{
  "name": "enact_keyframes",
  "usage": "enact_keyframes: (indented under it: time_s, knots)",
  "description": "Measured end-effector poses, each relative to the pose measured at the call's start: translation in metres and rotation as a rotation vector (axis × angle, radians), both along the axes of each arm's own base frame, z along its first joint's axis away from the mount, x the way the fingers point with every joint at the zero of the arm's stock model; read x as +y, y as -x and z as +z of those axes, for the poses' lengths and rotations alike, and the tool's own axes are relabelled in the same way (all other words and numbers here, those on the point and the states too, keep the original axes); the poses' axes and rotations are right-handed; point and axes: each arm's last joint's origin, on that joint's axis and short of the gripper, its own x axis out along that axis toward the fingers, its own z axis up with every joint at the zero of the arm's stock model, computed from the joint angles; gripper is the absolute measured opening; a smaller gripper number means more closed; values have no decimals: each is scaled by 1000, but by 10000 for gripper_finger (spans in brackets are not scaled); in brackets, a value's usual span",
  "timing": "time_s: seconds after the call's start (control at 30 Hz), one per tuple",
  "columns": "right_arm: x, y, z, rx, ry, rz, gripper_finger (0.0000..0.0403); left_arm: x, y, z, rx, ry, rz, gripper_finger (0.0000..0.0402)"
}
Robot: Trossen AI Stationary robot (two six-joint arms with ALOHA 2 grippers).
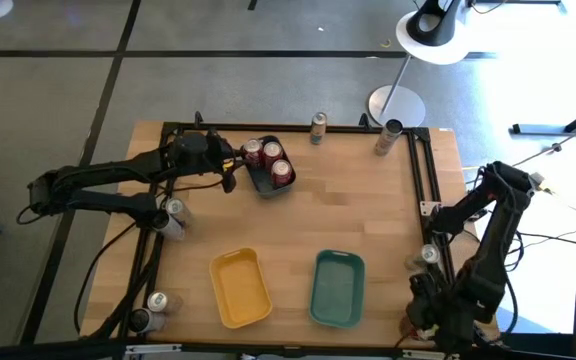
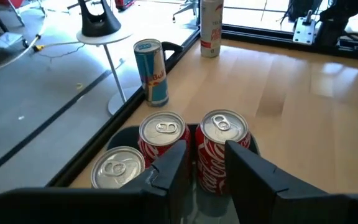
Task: Sort soda cans
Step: Put the red and white soda can into the blue bin
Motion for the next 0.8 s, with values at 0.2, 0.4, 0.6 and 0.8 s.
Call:
enact_keyframes:
  time_s: [0.2, 0.4, 0.6, 0.8]
  knots:
    - [15, 1, -16, 17, 36, 23, 395, 0, 0, 0, -11, 20, 10, 100]
    - [21, -1, -31, 47, 102, 27, 395, 0, 0, 0, -12, 22, 11, 100]
    - [25, -2, -41, 77, 131, 17, 395, 0, 0, 0, -12, 22, 11, 100]
    - [30, -5, -40, 56, 85, 4, 395, 0, 0, 0, -12, 22, 11, 100]
